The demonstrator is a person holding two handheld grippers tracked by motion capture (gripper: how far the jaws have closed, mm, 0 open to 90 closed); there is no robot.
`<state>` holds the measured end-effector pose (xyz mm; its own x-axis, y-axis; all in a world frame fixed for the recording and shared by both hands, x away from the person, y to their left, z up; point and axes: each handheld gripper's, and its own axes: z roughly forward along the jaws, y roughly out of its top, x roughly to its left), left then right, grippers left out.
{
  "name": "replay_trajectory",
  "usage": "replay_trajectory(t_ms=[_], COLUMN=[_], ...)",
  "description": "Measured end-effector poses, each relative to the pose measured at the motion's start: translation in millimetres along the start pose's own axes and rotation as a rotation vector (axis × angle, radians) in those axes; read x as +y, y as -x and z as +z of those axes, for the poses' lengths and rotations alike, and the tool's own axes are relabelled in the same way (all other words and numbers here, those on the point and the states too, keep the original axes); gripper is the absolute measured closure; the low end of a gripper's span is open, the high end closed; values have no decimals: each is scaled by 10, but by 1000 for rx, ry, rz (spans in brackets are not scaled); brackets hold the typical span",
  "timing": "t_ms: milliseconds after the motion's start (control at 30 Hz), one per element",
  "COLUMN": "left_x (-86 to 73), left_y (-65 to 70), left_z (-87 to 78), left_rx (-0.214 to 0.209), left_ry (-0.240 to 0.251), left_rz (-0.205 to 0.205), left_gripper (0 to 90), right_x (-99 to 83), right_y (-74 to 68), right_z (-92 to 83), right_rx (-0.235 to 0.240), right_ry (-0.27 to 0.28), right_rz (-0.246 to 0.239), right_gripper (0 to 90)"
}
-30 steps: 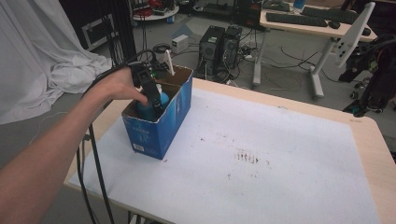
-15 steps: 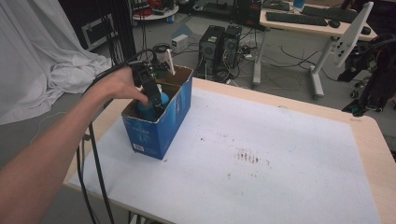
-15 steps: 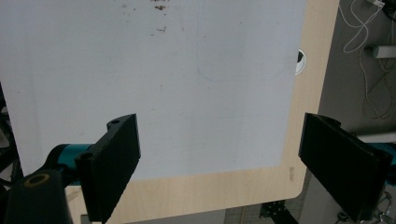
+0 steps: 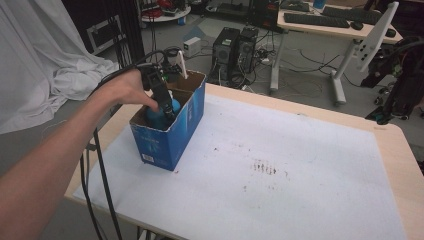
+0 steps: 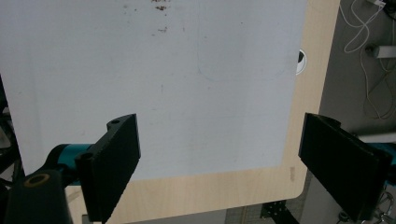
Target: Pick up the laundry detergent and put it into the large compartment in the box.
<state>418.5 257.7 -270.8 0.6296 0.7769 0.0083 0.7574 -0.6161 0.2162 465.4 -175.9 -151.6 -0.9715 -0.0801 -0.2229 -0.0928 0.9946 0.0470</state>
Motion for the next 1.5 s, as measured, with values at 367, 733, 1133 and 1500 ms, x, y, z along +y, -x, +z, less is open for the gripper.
replay_trajectory(t_ms=[367,733,1133,1500], left_x=[33,155,479,875], left_y=[28,103,402,875], left_z=[-159,-414,-694,-716], left_rx=[8,42,60,27], left_ry=[25,59,114,117], left_rz=[11,38,140,296], left_gripper=[291,265,264,238], right_x=[14,14,-10,-2], right_y=[0,-2,-16,-30], right_z=[6,-1,-27,-39], right_rx=[3,2,-2,-7], right_ry=[2,5,2,0], right_rz=[-2,-2,9,18], right_gripper=[119,119,119,119])
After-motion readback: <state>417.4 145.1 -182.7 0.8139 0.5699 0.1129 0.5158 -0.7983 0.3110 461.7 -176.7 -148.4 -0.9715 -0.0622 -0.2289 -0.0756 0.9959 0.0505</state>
